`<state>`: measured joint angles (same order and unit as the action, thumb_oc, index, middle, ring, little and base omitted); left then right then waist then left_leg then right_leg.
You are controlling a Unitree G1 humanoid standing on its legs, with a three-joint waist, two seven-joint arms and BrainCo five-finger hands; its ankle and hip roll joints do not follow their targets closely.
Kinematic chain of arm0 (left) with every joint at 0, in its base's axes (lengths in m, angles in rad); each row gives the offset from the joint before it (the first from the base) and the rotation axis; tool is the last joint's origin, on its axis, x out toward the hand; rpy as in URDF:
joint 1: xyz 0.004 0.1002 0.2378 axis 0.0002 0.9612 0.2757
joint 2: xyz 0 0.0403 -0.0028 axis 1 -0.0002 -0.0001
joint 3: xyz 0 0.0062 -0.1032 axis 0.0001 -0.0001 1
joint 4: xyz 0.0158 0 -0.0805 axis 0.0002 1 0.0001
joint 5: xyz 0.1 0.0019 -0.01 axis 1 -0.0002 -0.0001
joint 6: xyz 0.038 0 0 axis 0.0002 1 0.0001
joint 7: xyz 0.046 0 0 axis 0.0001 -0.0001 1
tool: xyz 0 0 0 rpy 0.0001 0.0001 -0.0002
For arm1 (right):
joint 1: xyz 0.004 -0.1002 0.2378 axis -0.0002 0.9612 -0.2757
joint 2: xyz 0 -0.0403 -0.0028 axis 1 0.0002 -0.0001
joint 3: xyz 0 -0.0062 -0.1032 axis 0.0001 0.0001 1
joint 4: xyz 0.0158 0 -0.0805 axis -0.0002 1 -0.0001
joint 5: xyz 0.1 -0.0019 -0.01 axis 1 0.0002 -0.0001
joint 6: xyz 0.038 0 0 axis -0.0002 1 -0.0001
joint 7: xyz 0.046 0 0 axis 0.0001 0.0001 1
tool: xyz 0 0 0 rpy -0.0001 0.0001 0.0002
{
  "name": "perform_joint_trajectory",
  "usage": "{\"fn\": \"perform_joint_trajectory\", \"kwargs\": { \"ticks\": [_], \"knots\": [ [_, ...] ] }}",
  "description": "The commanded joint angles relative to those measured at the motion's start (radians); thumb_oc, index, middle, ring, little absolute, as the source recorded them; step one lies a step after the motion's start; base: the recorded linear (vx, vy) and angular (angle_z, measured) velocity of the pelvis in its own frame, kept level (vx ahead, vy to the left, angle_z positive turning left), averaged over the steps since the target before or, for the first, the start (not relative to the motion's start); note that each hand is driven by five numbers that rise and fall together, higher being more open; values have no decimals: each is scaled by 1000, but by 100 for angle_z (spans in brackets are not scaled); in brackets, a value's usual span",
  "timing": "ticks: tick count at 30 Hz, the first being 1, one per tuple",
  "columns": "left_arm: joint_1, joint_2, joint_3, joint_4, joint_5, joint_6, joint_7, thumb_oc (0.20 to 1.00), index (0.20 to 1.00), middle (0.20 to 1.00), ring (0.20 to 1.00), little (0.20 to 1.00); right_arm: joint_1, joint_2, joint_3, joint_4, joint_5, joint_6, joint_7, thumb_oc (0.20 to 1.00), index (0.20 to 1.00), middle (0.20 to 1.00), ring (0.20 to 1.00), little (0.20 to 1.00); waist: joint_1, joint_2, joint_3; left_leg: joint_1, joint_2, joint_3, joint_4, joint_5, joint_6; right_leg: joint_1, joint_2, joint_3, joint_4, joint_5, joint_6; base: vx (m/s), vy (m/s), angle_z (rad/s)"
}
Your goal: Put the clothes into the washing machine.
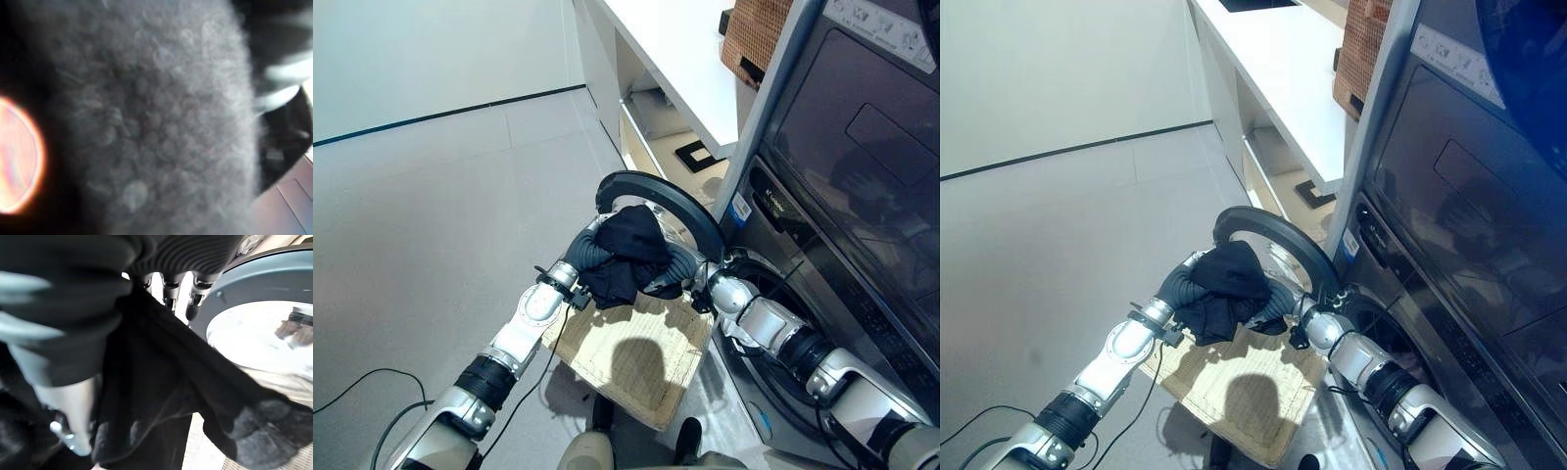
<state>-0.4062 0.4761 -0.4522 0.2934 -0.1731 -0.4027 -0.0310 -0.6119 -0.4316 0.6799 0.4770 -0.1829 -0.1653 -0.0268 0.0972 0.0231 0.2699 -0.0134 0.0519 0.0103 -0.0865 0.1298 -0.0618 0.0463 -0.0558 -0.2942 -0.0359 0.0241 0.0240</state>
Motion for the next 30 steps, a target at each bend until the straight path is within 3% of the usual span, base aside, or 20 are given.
{"fn": "perform_joint_trajectory", "kwargs": {
  "ticks": [1, 11, 13, 21, 23, 24, 25, 26, 30],
  "knots": [
    [-43, -61, -32, -121, -103, -50, -57, 200, 200, 200, 200, 200, -8, 46, 19, 19, 32, 27, 3, 1000, 1000, 1000, 1000, 1000, 7, -44, -37, 23, -77, -55, -1, -83, 20, -5, -51, 55, 73, -29, 74, 39, 15, 4],
    [-33, -90, -63, -149, -148, -24, -90, 200, 200, 200, 200, 200, 22, 131, -31, 69, 304, -4, 17, 1000, 1000, 1000, 1000, 1000, 10, -39, -50, 44, -81, -56, -1, -91, 27, 12, -51, 58, 71, -31, 72, 34, 16, 0],
    [-14, -91, -58, -143, -168, -21, -100, 200, 200, 200, 200, 200, 65, 158, -71, 51, 459, -46, 78, 1000, 1000, 1000, 1000, 1000, 5, -38, -59, 52, -82, -57, -1, -95, 28, 20, -50, 61, 67, -31, 70, 65, 13, 1],
    [28, -94, -59, -138, -206, -42, -107, 200, 200, 200, 200, 200, 149, 212, -119, 17, 745, -74, 221, 1000, 1000, 1000, 1000, 1000, -5, -33, -80, 64, -80, -53, -1, -98, 28, 35, -48, 64, 55, -31, 65, 44, 18, 0],
    [32, -98, -62, -131, -215, -49, -111, 200, 200, 200, 200, 200, 162, 225, -128, 22, 796, -74, 247, 768, 768, 768, 768, 768, -7, -32, -85, 67, -80, -54, -1, -99, 28, 39, -47, 64, 53, -31, 64, 49, 15, 0],
    [38, -101, -62, -131, -216, -53, -116, 200, 200, 200, 200, 200, 173, 232, -133, 23, 814, -73, 261, 464, 464, 464, 464, 464, -8, -32, -89, 69, -80, -55, -1, -99, 28, 42, -47, 65, 52, -31, 63, 39, 13, 0],
    [39, -102, -65, -130, -215, -54, -114, 200, 200, 200, 200, 200, 179, 237, -135, 25, 831, -75, 268, 231, 231, 231, 231, 231, -10, -31, -91, 69, -80, -55, -1, -100, 28, 43, -47, 65, 51, -32, 63, 34, 13, 0],
    [40, -102, -70, -132, -217, -55, -111, 200, 200, 200, 200, 200, 186, 245, -137, 26, 849, -73, 281, 200, 200, 200, 200, 200, -11, -30, -91, 70, -80, -55, -1, -99, 29, 43, -46, 66, 52, -33, 62, 0, 0, 0],
    [43, -107, -78, -131, -222, -57, -113, 200, 200, 200, 200, 200, 198, 263, -141, 21, 858, -68, 295, 200, 200, 200, 200, 200, -14, -30, -94, 72, -80, -54, -1, -100, 29, 45, -46, 67, 49, -33, 60, 0, 0, 0]
  ]
}}
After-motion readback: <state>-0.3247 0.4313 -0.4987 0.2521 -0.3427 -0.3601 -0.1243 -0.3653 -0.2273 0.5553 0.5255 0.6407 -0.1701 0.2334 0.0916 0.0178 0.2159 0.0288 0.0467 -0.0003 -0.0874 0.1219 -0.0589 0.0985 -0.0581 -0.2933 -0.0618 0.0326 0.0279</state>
